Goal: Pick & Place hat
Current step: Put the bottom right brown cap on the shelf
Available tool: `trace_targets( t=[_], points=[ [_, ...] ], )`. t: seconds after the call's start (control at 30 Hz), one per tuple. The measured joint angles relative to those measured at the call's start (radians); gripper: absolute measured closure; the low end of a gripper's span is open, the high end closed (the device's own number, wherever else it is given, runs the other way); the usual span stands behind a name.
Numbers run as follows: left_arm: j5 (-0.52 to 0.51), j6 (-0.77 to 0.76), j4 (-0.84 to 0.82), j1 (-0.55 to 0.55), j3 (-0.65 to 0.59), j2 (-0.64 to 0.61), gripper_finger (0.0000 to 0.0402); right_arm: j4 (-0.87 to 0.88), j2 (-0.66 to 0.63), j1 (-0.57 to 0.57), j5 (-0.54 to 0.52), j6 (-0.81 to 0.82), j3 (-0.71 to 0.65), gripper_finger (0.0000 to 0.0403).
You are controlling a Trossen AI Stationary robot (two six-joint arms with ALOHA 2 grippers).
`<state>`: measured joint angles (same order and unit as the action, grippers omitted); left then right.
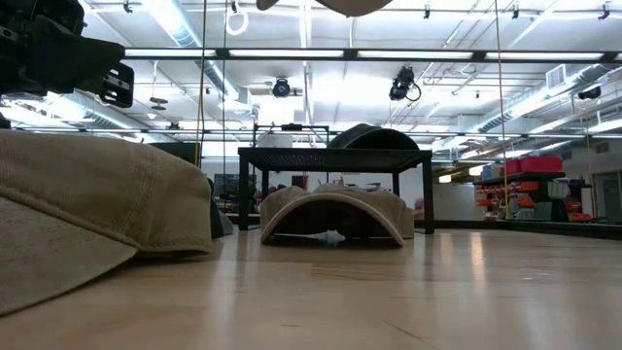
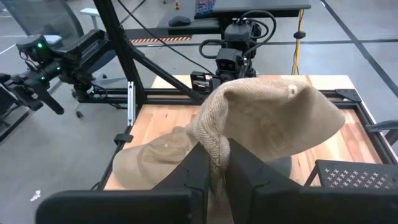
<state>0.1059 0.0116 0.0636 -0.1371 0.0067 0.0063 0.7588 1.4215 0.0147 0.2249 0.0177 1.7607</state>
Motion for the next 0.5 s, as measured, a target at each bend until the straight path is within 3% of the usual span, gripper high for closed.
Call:
trace_targets(
  t=[0.5],
  points=[
    [0.0,0.0,0.0,0.0,0.0,0.0,0.0399,0.004,0.0,0.0,-0.017,-0.001,0.0,0.0367]
  ],
)
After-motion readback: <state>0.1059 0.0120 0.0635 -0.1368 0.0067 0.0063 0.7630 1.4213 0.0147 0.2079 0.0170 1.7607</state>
